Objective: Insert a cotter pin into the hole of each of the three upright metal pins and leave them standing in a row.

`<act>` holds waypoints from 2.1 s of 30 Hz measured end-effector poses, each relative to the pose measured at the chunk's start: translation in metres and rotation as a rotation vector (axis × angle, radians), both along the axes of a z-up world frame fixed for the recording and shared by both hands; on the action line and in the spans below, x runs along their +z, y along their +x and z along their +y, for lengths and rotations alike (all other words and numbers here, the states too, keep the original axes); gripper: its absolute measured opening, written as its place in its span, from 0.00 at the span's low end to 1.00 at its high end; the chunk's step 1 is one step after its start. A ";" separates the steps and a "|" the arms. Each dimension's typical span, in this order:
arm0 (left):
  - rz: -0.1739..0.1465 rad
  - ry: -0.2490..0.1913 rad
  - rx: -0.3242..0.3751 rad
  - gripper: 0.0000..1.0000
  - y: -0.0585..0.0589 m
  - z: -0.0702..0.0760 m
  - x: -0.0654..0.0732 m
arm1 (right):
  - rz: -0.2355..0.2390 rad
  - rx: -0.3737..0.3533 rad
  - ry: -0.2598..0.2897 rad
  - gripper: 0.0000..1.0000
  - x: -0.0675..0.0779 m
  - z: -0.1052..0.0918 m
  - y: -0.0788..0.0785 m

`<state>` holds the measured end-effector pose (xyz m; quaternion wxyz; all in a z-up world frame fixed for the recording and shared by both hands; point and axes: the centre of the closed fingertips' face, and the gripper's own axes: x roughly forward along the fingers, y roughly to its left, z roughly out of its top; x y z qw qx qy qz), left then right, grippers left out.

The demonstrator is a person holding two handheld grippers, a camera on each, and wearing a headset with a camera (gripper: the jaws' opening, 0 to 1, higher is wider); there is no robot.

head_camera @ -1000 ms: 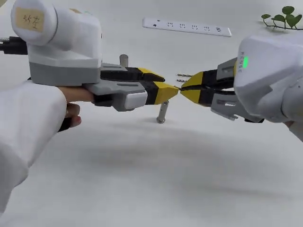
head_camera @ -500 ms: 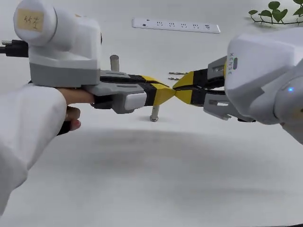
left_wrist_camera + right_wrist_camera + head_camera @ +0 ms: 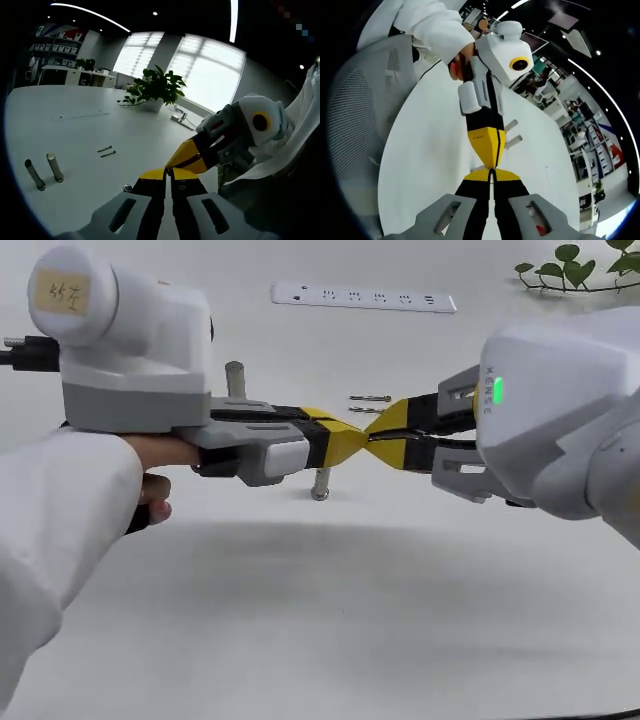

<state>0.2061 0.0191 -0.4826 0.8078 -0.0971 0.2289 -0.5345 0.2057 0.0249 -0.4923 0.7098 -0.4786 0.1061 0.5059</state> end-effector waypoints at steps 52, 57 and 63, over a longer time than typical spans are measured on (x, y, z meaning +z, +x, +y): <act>0.064 0.031 0.000 0.00 -0.016 0.011 -0.006 | 0.126 -0.089 0.024 0.14 -0.021 -0.015 -0.004; 0.046 0.039 -0.016 0.00 -0.018 0.012 -0.005 | 0.277 -0.172 0.108 0.23 -0.032 -0.024 -0.001; 0.027 0.043 -0.036 0.00 -0.021 0.013 -0.004 | 0.448 -0.212 0.228 0.31 -0.032 -0.026 -0.002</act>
